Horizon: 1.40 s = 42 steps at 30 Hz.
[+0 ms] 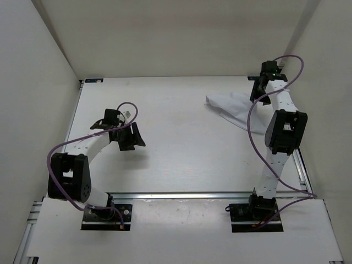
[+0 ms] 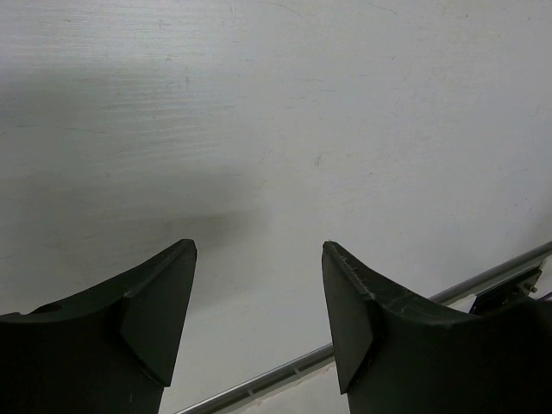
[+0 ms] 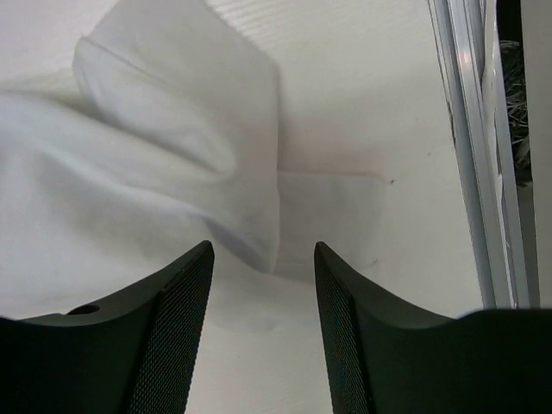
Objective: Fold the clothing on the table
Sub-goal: Move the skirt to the center of the board, then flatten the skirt out
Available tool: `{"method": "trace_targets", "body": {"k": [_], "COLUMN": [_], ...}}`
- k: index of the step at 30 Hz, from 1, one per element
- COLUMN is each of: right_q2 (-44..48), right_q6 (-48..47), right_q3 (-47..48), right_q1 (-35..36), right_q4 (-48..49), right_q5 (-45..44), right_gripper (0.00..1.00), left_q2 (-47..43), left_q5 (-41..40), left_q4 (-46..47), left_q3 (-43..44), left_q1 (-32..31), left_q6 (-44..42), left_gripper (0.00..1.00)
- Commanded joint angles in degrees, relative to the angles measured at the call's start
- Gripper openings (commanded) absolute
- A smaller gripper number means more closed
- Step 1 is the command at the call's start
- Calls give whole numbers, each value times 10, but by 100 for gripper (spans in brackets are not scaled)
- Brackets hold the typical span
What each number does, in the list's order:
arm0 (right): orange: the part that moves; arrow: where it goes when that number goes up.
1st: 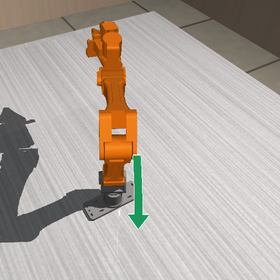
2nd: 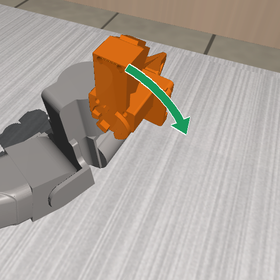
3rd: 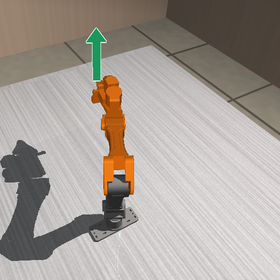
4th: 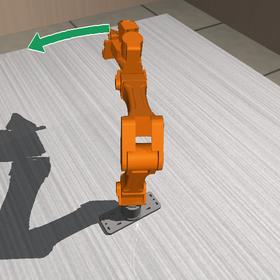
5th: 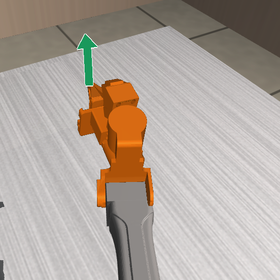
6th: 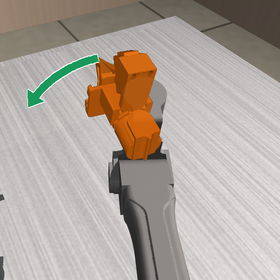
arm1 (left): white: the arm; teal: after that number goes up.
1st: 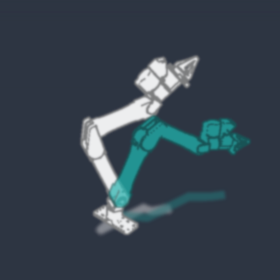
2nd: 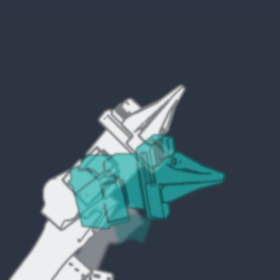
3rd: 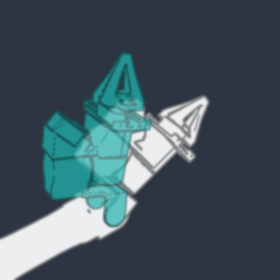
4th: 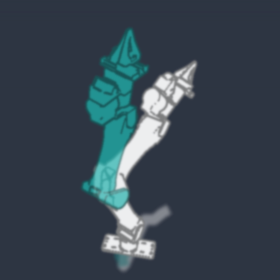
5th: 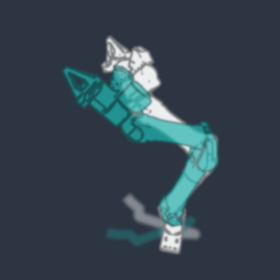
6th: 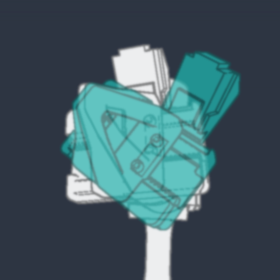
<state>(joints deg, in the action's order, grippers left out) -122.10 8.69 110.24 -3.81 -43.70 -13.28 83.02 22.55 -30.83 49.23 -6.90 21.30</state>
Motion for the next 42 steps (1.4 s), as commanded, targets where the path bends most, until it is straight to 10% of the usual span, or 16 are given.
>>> {"method": "trace_targets", "body": {"k": [1,5,11,21,27,31,42], "right_q2": [-40,-69,-92,39,151,163,171], "right_q6": [13,26,15,-33,11,41,54], "right_q3": [45,42,30,-83,-162,-167,-162], "right_q1": [1,6,71,246,212,166,171], "right_q4": [-25,-19,-39,-52,-1,23,17], "right_q5": [31,82,169,417,468,471,457], "right_gripper": [55,49,0,0,42,43,43], "left_q2": [1,6,4,-13,-13,11,163], "left_q5": [14,19,19,29,57,80,-164], "left_q4": [8,3,9,22,22,52,-2], "left_q3": [17,25,22,4,52,131,281], "left_q1": [-2,1,5,13,-2,-43,-162], "left_q6": [-2,-4,-6,-6,8,30,-18], "left_gripper": [71,70,71,71,71,71,73]}}
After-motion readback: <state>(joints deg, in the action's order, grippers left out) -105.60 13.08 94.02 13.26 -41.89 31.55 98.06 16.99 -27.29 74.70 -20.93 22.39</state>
